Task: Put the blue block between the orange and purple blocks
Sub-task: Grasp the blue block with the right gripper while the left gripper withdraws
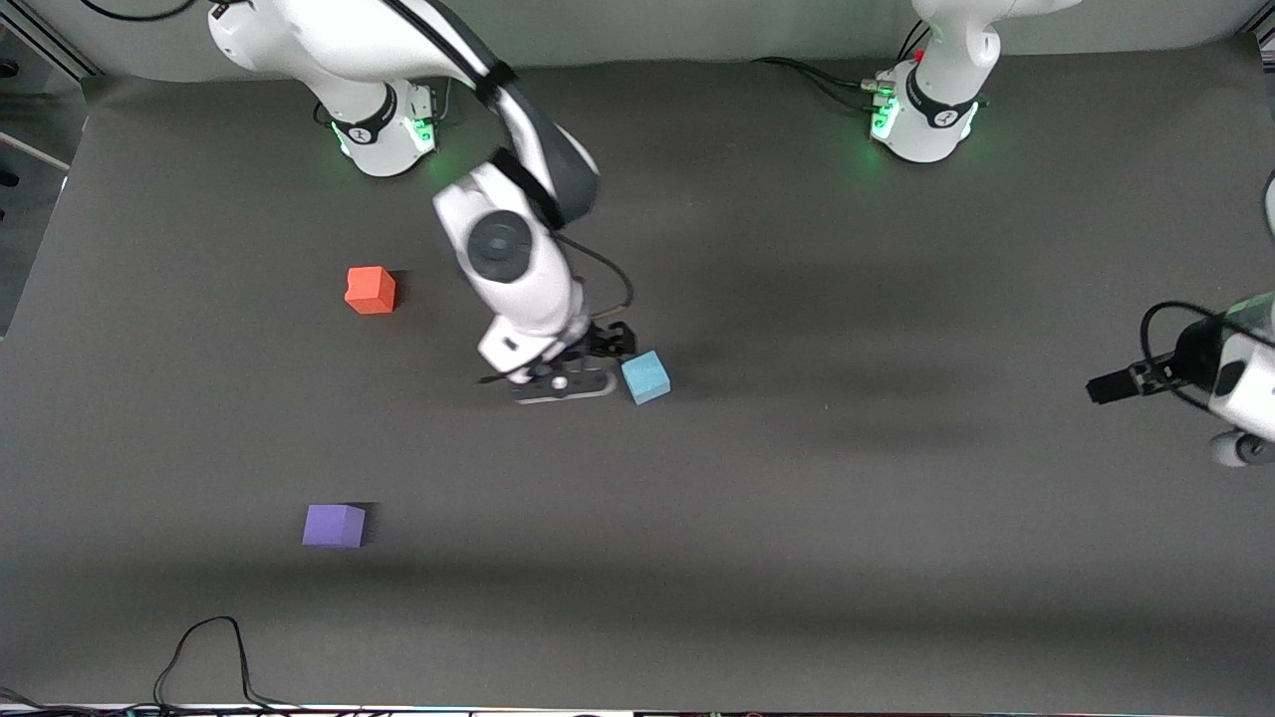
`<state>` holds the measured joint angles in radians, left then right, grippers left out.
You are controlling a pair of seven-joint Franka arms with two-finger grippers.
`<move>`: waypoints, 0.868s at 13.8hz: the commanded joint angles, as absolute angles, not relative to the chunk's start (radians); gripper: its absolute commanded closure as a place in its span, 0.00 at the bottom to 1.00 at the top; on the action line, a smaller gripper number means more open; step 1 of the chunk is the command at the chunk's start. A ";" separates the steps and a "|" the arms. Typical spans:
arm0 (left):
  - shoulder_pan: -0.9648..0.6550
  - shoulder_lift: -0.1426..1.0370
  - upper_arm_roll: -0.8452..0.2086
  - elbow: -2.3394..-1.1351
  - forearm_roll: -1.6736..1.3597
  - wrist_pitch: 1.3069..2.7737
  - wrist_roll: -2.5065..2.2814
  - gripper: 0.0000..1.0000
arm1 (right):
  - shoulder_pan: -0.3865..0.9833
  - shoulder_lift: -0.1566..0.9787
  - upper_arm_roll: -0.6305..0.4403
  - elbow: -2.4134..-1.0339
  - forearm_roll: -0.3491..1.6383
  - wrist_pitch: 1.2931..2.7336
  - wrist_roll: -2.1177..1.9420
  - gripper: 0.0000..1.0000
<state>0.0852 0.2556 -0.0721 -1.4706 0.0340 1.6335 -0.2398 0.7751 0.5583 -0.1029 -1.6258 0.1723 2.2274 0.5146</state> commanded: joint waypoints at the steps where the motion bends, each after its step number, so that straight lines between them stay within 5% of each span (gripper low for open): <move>1: 0.066 0.184 -0.080 -1.567 0.032 1.650 -0.238 0.00 | 0.822 0.655 -0.118 -1.586 0.180 2.298 0.523 0.00; 5: -0.162 0.098 0.145 -1.695 0.025 1.712 -0.247 0.00 | 0.842 0.706 -0.118 -1.580 0.179 2.361 0.522 0.00; 12: -0.172 0.106 0.158 -1.677 0.025 1.703 -0.250 0.00 | 0.879 0.778 -0.118 -1.534 0.178 2.394 0.520 0.00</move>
